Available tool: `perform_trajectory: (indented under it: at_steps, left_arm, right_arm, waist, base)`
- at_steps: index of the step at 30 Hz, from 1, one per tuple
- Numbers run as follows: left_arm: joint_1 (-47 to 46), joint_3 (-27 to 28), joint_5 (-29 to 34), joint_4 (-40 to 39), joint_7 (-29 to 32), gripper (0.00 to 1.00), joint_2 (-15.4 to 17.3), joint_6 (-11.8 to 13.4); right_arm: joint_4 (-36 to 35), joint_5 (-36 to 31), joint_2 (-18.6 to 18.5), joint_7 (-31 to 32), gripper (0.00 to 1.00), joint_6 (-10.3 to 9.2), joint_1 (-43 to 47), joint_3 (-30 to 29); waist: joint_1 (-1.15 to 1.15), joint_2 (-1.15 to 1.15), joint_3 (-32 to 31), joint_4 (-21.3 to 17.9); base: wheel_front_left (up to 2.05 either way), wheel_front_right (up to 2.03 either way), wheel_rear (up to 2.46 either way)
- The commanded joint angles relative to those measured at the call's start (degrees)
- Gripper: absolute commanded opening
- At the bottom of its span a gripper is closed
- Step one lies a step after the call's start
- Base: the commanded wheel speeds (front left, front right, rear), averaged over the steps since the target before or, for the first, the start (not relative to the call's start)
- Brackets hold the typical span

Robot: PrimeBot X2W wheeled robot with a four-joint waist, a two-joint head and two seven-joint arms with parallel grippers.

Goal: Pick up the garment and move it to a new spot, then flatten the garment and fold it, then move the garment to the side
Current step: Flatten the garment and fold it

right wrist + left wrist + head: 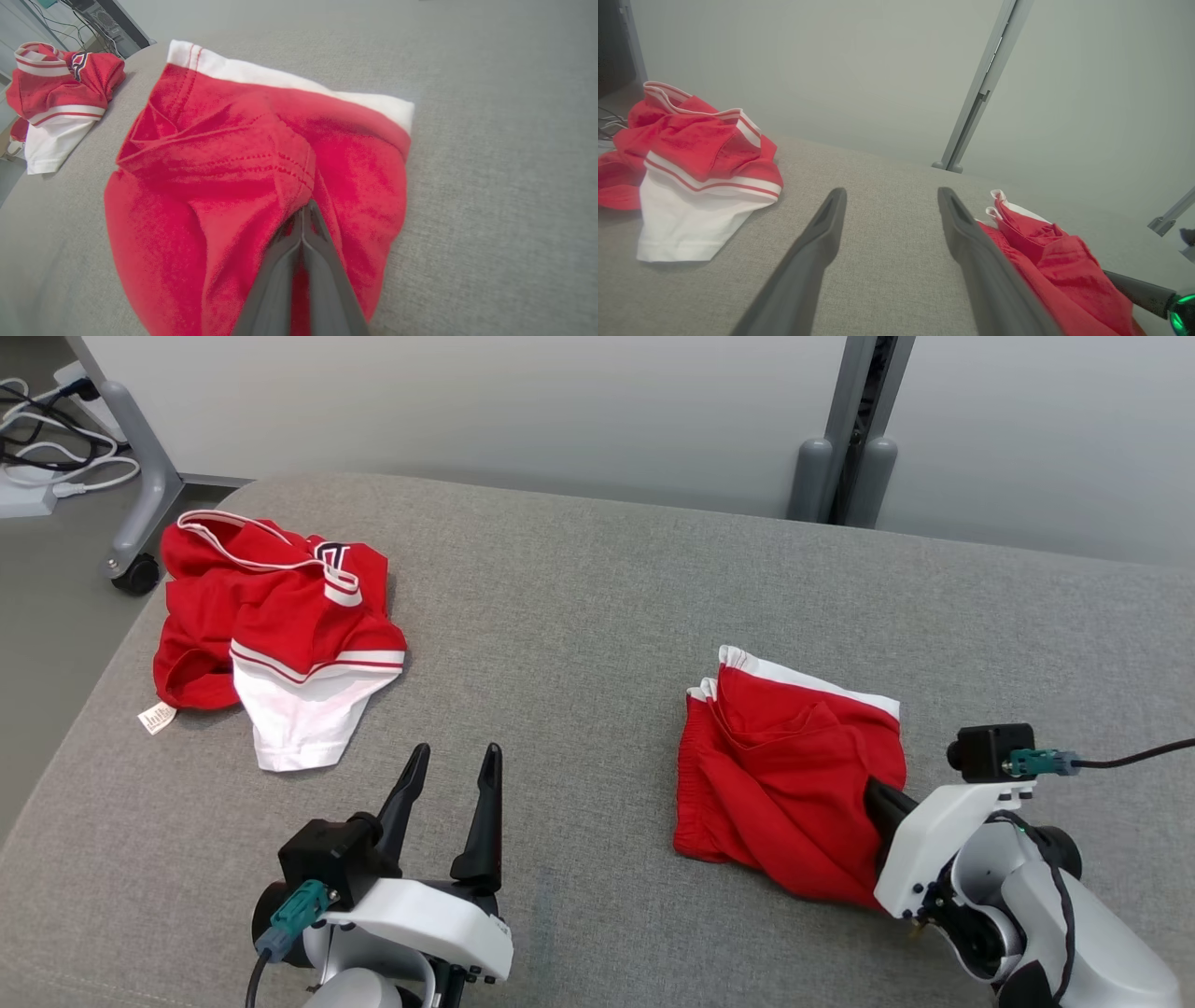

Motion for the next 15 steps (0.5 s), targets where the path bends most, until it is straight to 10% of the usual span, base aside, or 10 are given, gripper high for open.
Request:
perform_trajectory:
  at_steps: [1, 15]
  left_arm:
    - [-0.5, 0.2, 0.2, -0.2, 0.0, 1.00, 0.4, 0.3]
    - [-0.2, -0.1, 0.1, -0.7, 0.7, 1.00, 1.1, 1.1]
  right_arm:
    - [-1.4, 1.4, -0.2, 0.7, 0.00, 0.01, 1.0, 1.1]
    - [-14.1, 11.0, -2.9, 1.7, 0.00, 0.01, 3.3, 18.3]
  waist:
    - [0.00, 0.00, 0.0, 0.1]
    - [0.00, 0.00, -1.3, -1.5]
  base:
    - [0.00, 0.00, 0.00]
    - [0.00, 0.00, 0.00]
